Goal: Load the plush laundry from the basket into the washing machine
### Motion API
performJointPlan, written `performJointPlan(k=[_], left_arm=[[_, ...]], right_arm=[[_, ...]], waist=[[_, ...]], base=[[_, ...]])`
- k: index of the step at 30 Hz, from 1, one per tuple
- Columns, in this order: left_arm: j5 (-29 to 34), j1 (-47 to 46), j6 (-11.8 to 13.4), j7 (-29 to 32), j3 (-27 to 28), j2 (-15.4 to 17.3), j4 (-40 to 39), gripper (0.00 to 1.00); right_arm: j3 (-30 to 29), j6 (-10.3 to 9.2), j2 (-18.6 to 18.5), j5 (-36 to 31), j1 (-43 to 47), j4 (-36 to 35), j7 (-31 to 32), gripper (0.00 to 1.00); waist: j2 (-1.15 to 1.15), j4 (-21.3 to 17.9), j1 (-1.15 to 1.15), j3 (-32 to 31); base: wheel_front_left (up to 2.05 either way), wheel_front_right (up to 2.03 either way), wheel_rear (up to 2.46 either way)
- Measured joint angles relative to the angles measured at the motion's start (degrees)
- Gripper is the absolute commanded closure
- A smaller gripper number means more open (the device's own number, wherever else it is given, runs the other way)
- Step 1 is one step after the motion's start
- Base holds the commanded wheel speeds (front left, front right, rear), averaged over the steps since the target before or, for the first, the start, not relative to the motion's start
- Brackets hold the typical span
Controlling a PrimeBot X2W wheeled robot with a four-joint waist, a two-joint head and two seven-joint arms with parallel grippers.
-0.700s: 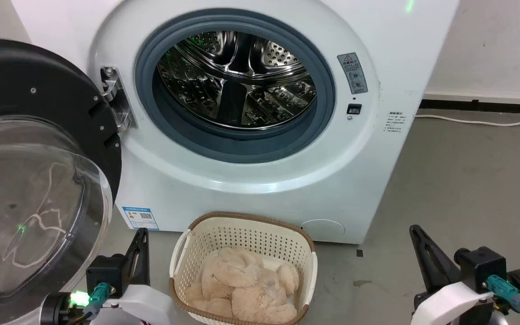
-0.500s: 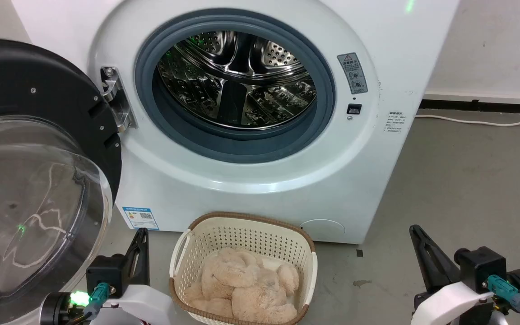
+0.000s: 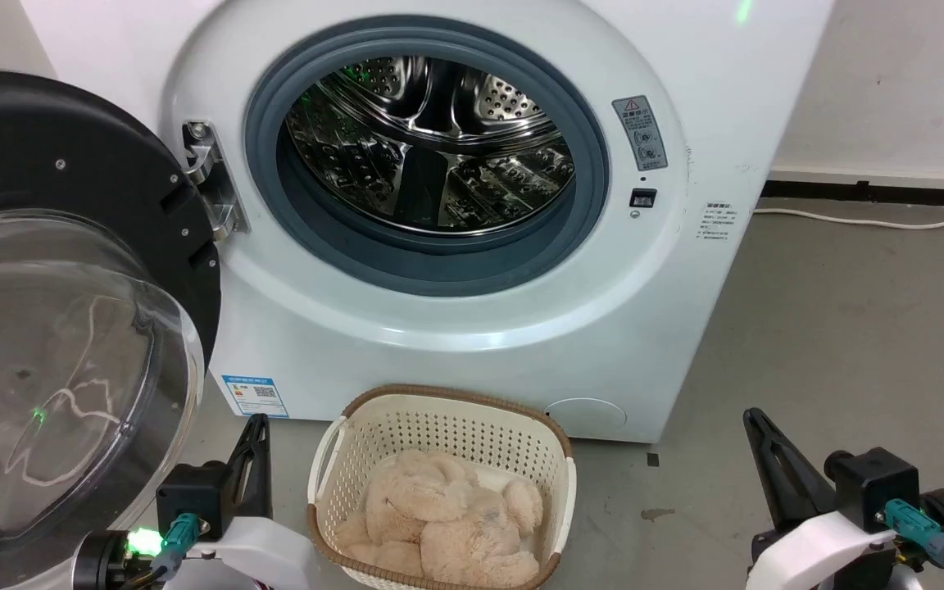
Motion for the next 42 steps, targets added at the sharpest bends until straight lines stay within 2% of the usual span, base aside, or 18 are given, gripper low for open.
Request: performJointPlan(k=[24, 25, 42], left_arm=[[0.0, 0.0, 0.0, -0.01, 0.0, 0.0, 0.0, 1.0], [0.0, 0.0, 0.0, -0.01, 0.0, 0.0, 0.0, 0.0], [-0.09, 0.04, -0.44, -1.19, -0.78, 0.01, 0.02, 0.0]], right_arm=[[0.0, 0.0, 0.0, 0.0, 0.0, 0.0, 0.0, 1.0], [0.01, 0.0, 0.0, 0.0, 0.0, 0.0, 0.0, 0.0], [-0.21, -0.01, 0.01, 1.2, 0.03, -0.21, -1.18, 0.0]], waist=[[0.0, 0.0, 0.0, 0.0], [0.0, 0.0, 0.0, 0.0], [0.0, -0.09, 0.0, 0.53]], base=[[0.0, 0.0, 0.0], [0.0, 0.0, 0.0], [0.0, 0.0, 0.0]])
